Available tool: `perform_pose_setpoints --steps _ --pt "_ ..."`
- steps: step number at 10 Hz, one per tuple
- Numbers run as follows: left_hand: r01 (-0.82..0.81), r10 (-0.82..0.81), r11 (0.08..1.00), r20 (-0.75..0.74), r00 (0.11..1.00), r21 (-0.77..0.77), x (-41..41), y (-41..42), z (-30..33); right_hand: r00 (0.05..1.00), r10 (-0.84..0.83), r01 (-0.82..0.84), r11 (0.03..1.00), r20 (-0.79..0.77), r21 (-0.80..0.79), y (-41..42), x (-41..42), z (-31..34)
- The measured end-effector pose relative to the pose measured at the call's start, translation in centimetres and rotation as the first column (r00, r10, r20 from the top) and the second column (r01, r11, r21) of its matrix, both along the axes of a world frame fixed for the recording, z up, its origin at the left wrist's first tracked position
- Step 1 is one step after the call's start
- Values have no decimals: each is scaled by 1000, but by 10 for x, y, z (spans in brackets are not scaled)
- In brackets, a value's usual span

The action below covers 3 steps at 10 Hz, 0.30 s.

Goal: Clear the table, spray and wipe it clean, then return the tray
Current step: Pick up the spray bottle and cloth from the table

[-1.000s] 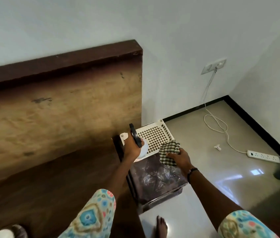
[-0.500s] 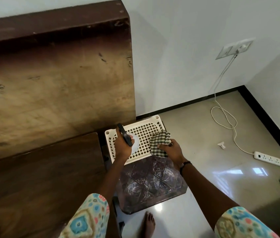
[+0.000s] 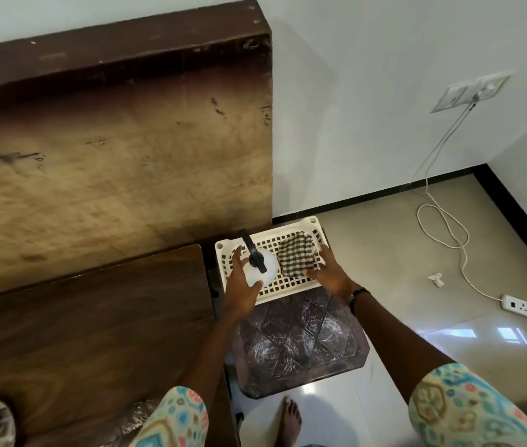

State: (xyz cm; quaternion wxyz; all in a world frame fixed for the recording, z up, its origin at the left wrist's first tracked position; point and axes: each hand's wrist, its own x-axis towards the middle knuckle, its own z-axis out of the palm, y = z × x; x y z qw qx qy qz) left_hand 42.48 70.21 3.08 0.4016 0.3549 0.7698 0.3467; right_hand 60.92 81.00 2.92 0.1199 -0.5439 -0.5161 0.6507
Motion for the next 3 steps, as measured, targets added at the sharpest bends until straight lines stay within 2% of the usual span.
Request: perform_pose_setpoints --steps 1,2,3 --pt "-12 12 1000 8 1000 -9 1 -13 1 976 46 -72 991 212 115 -11 7 8" --pt "-45 45 999 41 998 -1 4 -26 7 923 68 -114 988 378 100 -27 16 12" --pt "-48 49 999 54 997 -16 6 -42 21 880 169 -218 974 445 61 -47 14 23"
